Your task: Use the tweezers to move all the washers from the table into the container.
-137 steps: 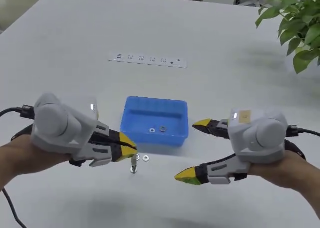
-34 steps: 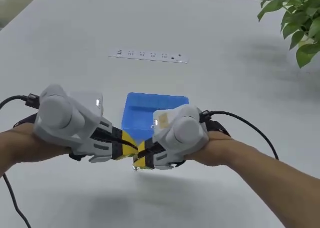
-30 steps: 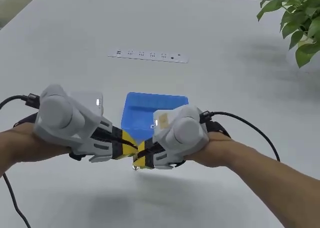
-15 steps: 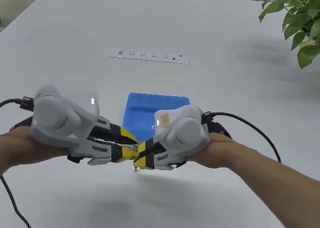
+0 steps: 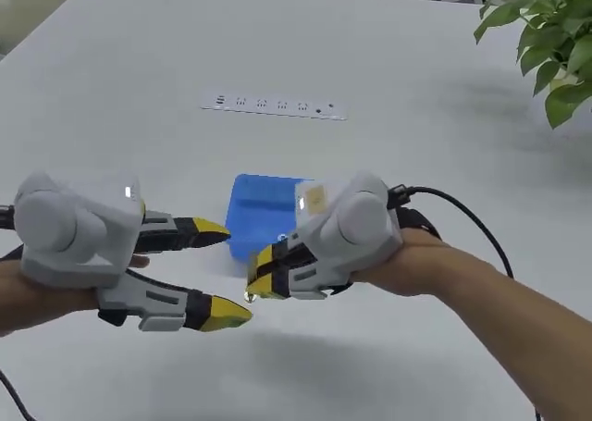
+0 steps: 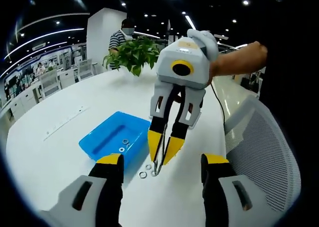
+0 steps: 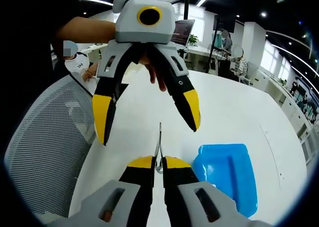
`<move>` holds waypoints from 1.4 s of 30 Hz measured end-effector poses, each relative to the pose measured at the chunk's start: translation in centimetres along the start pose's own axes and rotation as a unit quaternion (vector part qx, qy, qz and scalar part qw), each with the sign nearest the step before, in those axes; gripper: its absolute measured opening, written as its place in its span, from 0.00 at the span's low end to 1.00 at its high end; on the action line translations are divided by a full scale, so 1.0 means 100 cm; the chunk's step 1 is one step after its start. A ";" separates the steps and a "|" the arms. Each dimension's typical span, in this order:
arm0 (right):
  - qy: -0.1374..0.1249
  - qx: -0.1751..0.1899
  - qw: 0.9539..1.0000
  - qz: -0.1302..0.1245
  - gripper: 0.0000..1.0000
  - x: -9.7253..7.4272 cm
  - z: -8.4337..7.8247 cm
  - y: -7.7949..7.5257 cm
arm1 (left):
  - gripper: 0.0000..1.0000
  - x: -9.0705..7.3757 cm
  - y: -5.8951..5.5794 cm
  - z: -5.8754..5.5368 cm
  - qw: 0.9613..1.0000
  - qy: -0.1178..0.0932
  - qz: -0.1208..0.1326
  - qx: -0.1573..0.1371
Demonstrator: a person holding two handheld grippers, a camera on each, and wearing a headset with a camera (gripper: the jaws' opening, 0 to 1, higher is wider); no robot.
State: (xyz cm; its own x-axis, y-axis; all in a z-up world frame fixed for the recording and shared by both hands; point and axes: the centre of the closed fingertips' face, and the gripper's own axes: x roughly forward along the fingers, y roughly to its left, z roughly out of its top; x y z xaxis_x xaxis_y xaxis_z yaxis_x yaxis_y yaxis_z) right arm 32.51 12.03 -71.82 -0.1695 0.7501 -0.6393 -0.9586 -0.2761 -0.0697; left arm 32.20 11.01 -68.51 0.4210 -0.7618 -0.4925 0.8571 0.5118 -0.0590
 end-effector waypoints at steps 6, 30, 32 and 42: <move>-0.005 0.003 1.000 -0.005 0.06 -0.011 0.008 -0.008 | 0.79 -0.003 0.001 0.001 1.000 -0.011 0.013 -0.017; -0.021 0.013 0.998 -0.060 0.07 -0.049 0.000 -0.070 | 0.99 -0.005 0.007 0.007 0.998 -0.038 0.033 -0.037; -0.019 0.011 0.998 -0.064 0.07 -0.048 -0.003 -0.074 | 0.99 -0.005 0.009 0.008 0.998 -0.041 0.034 -0.036; -0.011 0.007 0.997 -0.070 0.07 -0.039 -0.019 -0.088 | 0.99 -0.004 0.014 0.008 0.998 -0.037 0.036 -0.036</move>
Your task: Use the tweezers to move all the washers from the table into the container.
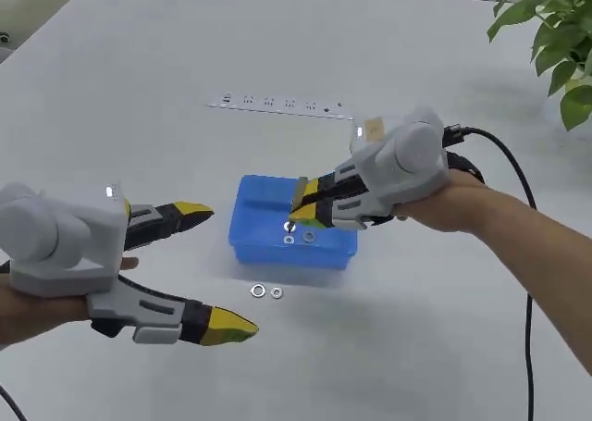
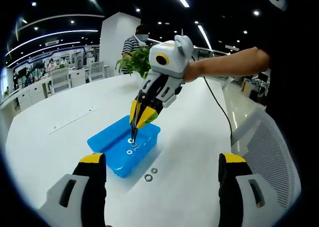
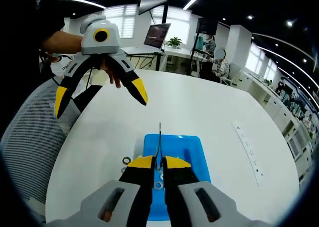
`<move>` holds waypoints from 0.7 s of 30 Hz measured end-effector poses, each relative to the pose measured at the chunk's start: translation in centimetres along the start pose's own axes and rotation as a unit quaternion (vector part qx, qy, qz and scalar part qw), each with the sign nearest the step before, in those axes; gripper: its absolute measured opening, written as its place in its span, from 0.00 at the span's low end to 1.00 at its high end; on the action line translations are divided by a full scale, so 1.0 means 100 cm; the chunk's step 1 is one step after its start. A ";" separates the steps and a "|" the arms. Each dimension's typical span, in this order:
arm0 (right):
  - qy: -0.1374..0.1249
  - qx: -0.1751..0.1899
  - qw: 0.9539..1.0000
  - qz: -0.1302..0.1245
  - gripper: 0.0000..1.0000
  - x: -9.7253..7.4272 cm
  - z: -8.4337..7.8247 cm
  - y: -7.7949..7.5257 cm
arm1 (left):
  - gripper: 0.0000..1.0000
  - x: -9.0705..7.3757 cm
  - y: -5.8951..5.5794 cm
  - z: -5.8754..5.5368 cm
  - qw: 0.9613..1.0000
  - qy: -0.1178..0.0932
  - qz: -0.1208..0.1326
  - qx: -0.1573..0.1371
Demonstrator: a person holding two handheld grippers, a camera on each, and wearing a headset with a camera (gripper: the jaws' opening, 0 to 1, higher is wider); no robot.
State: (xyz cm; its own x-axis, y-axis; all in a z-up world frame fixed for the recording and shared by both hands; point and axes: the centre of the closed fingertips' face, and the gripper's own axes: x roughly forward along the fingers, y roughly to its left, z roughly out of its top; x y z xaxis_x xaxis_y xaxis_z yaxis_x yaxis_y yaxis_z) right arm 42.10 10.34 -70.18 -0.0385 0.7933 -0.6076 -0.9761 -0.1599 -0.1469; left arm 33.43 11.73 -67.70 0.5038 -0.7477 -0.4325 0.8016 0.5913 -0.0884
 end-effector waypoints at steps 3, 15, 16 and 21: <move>0.000 0.002 1.000 0.001 0.07 0.003 -0.002 -0.002 | 0.99 0.000 0.002 0.000 1.000 0.001 0.001 0.001; 0.012 0.004 1.000 0.008 0.07 0.017 -0.021 -0.007 | 0.98 0.004 0.012 0.002 1.000 0.004 -0.001 0.005; 0.013 0.003 1.000 0.007 0.07 0.017 -0.022 -0.007 | 0.97 0.004 0.013 0.002 1.000 0.004 -0.001 0.006; 0.016 0.006 1.000 0.006 0.07 0.021 -0.032 -0.013 | 0.93 0.010 0.019 0.005 1.000 0.009 -0.006 0.015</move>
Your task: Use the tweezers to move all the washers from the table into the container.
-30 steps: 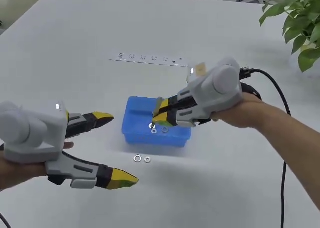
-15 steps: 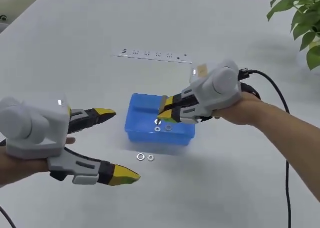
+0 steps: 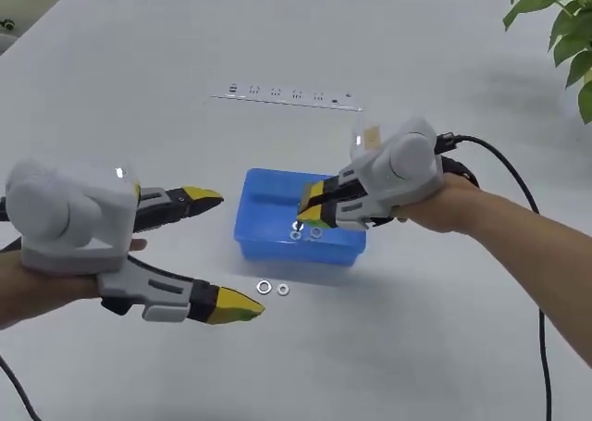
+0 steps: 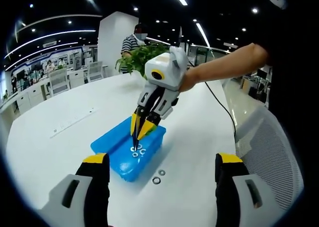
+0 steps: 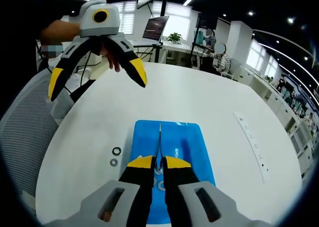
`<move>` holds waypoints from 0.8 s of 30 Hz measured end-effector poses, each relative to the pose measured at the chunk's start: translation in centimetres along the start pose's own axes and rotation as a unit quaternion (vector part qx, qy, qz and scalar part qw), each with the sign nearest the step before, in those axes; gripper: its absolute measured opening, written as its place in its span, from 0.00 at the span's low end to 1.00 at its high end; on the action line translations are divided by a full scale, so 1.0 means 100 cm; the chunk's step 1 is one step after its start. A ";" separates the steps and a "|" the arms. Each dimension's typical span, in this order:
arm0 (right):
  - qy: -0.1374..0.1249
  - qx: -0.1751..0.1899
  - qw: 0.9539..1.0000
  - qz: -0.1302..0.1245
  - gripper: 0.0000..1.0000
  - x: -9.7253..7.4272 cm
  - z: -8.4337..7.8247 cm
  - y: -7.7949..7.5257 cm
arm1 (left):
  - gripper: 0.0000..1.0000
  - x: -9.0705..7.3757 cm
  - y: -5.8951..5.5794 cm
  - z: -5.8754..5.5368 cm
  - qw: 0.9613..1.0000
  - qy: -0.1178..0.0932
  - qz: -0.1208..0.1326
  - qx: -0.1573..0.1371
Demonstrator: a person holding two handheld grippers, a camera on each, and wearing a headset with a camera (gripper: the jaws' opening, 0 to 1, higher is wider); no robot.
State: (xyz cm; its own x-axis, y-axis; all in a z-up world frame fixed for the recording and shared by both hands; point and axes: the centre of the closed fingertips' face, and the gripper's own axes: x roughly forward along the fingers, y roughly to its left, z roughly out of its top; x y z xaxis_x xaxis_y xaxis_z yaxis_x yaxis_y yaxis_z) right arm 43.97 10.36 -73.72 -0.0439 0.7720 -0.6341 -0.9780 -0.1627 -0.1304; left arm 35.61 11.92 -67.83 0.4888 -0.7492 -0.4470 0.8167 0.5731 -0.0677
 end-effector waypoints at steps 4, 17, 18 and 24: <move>0.003 0.000 1.000 0.002 0.07 0.001 -0.003 0.001 | 0.88 0.005 0.004 0.005 1.000 0.000 -0.007 0.005; 0.011 0.003 1.000 0.008 0.07 0.004 -0.012 0.001 | 0.61 0.031 0.018 0.022 0.999 0.004 -0.032 0.028; 0.011 0.002 1.000 0.009 0.07 0.004 -0.012 0.002 | 0.60 0.033 0.019 0.024 0.999 0.004 -0.035 0.028; 0.008 0.001 1.000 0.010 0.08 0.004 -0.010 0.004 | 0.46 0.046 0.020 0.031 0.998 0.003 -0.049 0.039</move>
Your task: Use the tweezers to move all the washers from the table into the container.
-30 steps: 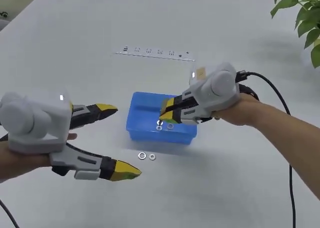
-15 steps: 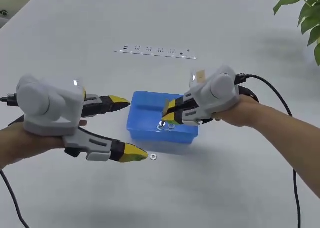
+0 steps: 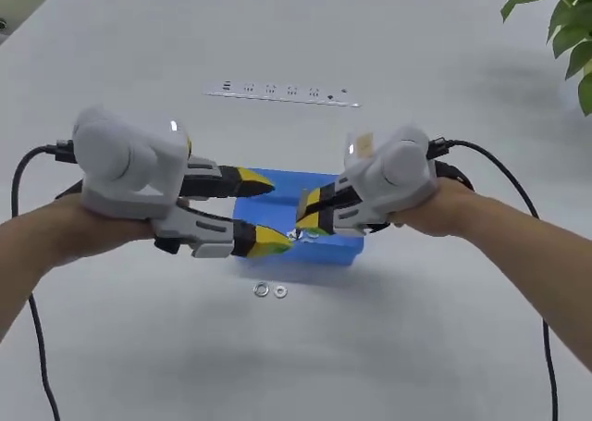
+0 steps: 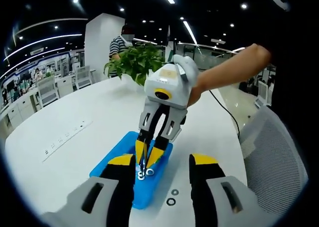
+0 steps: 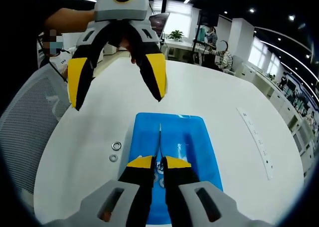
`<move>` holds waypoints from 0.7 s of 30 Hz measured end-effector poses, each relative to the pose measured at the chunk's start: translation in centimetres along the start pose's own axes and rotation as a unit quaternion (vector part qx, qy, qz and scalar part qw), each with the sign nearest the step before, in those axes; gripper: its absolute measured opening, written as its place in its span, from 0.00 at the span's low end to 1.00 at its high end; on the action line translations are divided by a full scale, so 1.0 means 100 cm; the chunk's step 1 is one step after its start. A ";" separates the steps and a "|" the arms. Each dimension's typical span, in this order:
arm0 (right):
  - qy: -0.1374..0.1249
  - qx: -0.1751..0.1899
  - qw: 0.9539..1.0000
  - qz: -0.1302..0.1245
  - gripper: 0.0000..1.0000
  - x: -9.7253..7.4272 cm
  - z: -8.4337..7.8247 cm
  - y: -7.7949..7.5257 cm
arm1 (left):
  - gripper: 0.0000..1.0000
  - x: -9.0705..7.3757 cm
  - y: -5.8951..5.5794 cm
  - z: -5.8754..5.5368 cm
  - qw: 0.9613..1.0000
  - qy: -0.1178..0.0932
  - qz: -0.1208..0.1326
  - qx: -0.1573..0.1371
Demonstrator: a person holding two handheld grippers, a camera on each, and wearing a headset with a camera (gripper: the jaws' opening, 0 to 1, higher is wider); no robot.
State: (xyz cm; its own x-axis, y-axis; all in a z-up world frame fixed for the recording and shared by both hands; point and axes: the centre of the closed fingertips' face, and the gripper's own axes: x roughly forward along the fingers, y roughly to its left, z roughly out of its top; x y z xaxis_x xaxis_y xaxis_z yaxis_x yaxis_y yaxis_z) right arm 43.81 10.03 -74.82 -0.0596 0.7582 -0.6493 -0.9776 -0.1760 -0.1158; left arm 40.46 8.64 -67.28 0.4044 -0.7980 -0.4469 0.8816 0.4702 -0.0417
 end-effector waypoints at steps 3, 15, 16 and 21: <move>0.002 -0.003 1.000 0.001 0.08 0.000 -0.001 0.000 | 0.38 0.006 0.003 0.001 1.000 0.004 -0.001 0.014; 0.009 -0.021 1.000 0.007 0.08 0.001 -0.001 0.001 | 0.24 0.025 0.013 -0.003 0.998 0.027 -0.009 0.048; 0.009 -0.021 1.000 0.007 0.08 0.001 -0.001 0.001 | 0.22 0.026 0.013 -0.002 0.998 0.027 -0.010 0.051; 0.011 -0.025 1.000 0.008 0.08 0.001 -0.001 0.001 | 0.16 0.028 0.016 0.000 0.998 0.027 -0.011 0.063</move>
State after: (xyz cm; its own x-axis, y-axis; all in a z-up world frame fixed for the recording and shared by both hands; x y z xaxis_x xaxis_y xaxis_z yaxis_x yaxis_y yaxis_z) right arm 43.70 9.96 -74.97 -0.0697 0.7416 -0.6672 -0.9652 -0.2191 -0.1427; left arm 42.97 7.14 -68.64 0.3749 -0.7844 -0.4941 0.9146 0.4000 0.0589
